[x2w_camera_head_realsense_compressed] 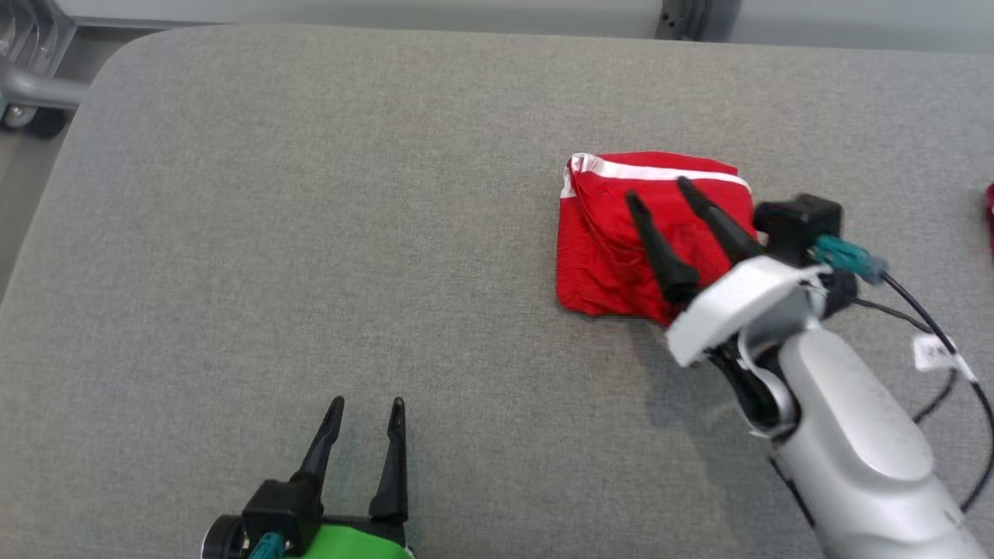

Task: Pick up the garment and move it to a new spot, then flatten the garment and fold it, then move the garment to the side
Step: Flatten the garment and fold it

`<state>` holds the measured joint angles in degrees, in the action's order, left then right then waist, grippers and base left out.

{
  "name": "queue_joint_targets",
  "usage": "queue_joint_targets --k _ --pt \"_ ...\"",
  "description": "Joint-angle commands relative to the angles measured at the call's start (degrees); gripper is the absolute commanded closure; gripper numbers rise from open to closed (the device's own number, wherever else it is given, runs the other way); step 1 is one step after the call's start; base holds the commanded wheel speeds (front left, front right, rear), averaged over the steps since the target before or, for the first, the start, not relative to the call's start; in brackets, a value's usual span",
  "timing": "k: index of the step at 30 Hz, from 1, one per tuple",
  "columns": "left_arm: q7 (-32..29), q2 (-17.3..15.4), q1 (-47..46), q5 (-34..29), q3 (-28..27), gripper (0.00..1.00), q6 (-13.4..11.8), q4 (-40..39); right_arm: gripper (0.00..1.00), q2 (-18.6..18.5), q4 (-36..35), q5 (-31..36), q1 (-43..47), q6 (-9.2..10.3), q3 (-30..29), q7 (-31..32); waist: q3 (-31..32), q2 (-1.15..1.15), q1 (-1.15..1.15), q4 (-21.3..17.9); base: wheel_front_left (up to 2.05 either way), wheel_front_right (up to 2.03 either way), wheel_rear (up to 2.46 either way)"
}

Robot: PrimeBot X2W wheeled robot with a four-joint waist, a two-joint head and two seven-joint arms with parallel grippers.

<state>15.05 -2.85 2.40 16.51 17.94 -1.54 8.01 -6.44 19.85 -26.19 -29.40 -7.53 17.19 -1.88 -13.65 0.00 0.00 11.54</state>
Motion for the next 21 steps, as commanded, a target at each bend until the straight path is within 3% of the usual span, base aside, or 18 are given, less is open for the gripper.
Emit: queue_joint_targets --k 1,6,10,15,21 --pt "0.15 -0.1 1.67 -0.93 -0.99 0.0 -0.08 -0.07 0.0 -3.02 -1.88 2.0 3.46 0.09 -1.32 -2.55 4.28 0.0 0.0 -3.9 0.0 0.0 0.0" --pt "0.15 -0.1 4.3 -0.9 -3.91 0.0 0.11 -1.85 0.0 -10.67 -6.85 7.11 14.97 0.08 -7.25 -11.07 8.11 0.0 0.0 -7.13 0.0 0.0 0.0" --pt "0.15 -0.1 5.49 -0.5 -5.31 0.0 -0.55 -3.6 0.0 -12.61 -6.67 11.66 22.71 0.06 -13.42 -13.19 10.5 0.0 0.0 -8.3 0.0 0.0 0.0" --pt "0.15 -0.11 7.39 -0.82 -6.76 0.0 -1.35 -5.28 0.0 -9.6 -11.22 14.71 31.36 0.09 -20.95 -13.3 13.15 0.0 0.0 -8.94 0.0 0.0 0.0" --pt "0.14 -0.13 9.0 -2.02 -7.87 0.0 -1.15 -5.72 0.0 -6.48 -14.74 16.1 36.1 0.09 -24.06 -13.34 14.01 0.0 0.0 -8.68 0.0 0.0 0.0"
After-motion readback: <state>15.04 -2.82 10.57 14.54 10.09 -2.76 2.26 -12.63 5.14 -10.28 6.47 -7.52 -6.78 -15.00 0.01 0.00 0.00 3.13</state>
